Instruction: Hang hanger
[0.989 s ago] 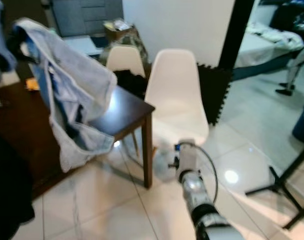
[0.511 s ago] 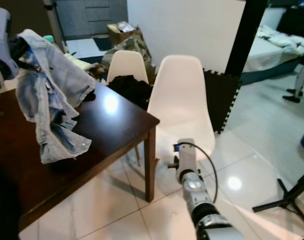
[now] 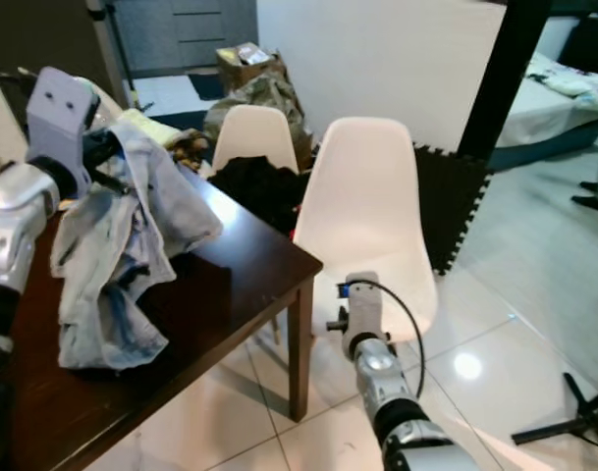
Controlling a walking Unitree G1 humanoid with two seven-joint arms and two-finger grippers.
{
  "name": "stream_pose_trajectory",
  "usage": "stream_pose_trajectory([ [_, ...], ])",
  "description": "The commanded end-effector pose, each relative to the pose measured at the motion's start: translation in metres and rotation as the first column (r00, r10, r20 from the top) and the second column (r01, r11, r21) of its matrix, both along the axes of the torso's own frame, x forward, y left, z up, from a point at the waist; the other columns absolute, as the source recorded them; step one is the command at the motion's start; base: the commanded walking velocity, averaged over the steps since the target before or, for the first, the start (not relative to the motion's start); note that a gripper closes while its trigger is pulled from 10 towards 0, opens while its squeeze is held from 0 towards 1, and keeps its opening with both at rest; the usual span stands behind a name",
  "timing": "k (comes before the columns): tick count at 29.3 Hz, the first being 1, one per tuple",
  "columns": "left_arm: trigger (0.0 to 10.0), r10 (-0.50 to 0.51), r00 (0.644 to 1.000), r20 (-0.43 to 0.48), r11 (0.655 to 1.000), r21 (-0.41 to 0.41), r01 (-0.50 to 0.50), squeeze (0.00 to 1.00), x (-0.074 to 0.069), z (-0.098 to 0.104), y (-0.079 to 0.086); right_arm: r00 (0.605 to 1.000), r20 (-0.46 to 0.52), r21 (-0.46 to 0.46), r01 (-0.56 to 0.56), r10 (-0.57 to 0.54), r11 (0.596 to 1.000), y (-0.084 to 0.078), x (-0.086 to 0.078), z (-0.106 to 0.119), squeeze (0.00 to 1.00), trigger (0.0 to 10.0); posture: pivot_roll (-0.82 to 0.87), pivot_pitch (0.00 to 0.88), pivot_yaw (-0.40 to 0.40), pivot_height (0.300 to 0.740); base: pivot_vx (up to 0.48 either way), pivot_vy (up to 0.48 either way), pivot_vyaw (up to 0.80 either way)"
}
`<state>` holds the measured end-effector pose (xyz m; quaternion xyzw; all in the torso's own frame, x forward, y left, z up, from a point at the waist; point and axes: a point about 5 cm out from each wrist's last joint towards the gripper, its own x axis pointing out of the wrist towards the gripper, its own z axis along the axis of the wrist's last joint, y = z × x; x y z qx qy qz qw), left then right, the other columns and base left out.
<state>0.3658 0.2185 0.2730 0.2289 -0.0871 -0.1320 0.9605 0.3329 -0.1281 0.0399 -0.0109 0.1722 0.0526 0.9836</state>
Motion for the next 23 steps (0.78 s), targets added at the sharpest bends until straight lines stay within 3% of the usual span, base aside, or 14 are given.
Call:
stream_pose_trajectory([
  [1,10.0,-0.072,0.997,-0.028,0.997,-0.004,0.072,0.0,-0.004,-0.003,-0.013,1.0,-0.014,-0.005,0.003,-0.003,1.0,-0.002,-0.002,-0.003,0.0,10.0,0.09,0.0,-0.016,0.74,0.0,0.0,0.0],
  [2,10.0,-0.072,0.997,-0.028,0.997,-0.004,0.072,0.0,-0.004,-0.003,-0.013,1.0,-0.014,-0.005,0.003,-0.003,1.0,-0.002,-0.002,-0.003,0.0,10.0,0.09,0.0,-0.016,0.74,0.0,0.0,0.0],
  [3,10.0,-0.09,0.995,-0.036,0.996,-0.009,0.09,0.4,-0.006,-0.004,-0.016,1.0,-0.014,-0.006,0.004,-0.004,1.0,-0.003,-0.002,-0.003,0.0,10.0,0.09,0.0,-0.016,0.74,0.0,0.0,0.0],
  [4,10.0,-0.092,0.995,-0.035,0.996,-0.017,0.091,1.0,-0.007,-0.004,-0.016,1.0,-0.014,-0.007,0.004,-0.005,1.0,-0.003,-0.002,-0.003,0.0,10.0,0.09,0.0,-0.017,0.74,0.0,0.0,0.0],
  [11,10.0,-0.166,0.984,-0.064,0.986,-0.005,0.166,1.0,-0.015,-0.004,-0.018,1.0,-0.014,-0.003,-0.001,0.001,1.0,0.002,-0.001,-0.002,0.0,10.0,0.1,0.0,-0.017,0.74,0.0,0.0,0.0],
  [12,10.0,-0.182,0.981,-0.07,0.983,0.011,0.183,0.74,-0.016,-0.004,-0.017,1.0,-0.014,-0.001,-0.002,0.002,1.0,0.003,-0.001,-0.002,0.0,10.0,0.1,0.0,-0.017,0.74,0.0,0.0,0.0],
  [13,10.0,-0.182,0.981,-0.07,0.983,0.011,0.183,0.74,-0.016,-0.004,-0.017,1.0,-0.014,-0.001,-0.002,0.002,1.0,0.003,-0.001,-0.002,0.0,10.0,0.1,0.0,-0.017,0.74,0.0,0.0,0.0],
  [14,10.0,-0.188,0.98,-0.067,0.982,0.018,0.189,0.0,-0.019,0.001,-0.011,1.0,-0.014,0.002,-0.003,0.003,1.0,0.004,0.0,-0.001,0.0,10.0,0.1,0.0,-0.016,0.74,0.0,0.0,0.0],
  [19,10.0,-0.221,0.973,-0.069,0.975,-0.003,0.221,0.0,-0.023,0.007,-0.011,1.0,-0.015,0.003,-0.002,0.002,1.0,0.003,0.0,-0.001,0.0,10.0,0.1,0.0,-0.017,0.74,0.0,0.0,0.0],
  [21,10.0,-0.203,0.966,-0.16,0.972,0.086,0.218,0.0,-0.026,0.0,-0.005,1.0,-0.017,0.003,-0.002,0.002,1.0,0.002,0.0,-0.001,0.0,10.0,0.1,0.0,-0.016,0.74,0.0,0.0,0.0],
  [22,10.0,-0.203,0.966,-0.16,0.972,0.086,0.218,0.0,-0.026,0.0,-0.005,1.0,-0.017,0.003,-0.002,0.002,1.0,0.002,0.0,-0.001,0.0,10.0,0.1,0.0,-0.016,0.74,0.0,0.0,0.0],
  [23,10.0,-0.127,0.963,-0.236,0.961,0.213,0.179,0.0,-0.026,-0.012,0.004,1.0,-0.019,0.003,-0.001,0.001,1.0,0.001,0.0,-0.001,0.0,10.0,0.1,0.0,-0.017,0.74,0.0,0.0,0.0],
])
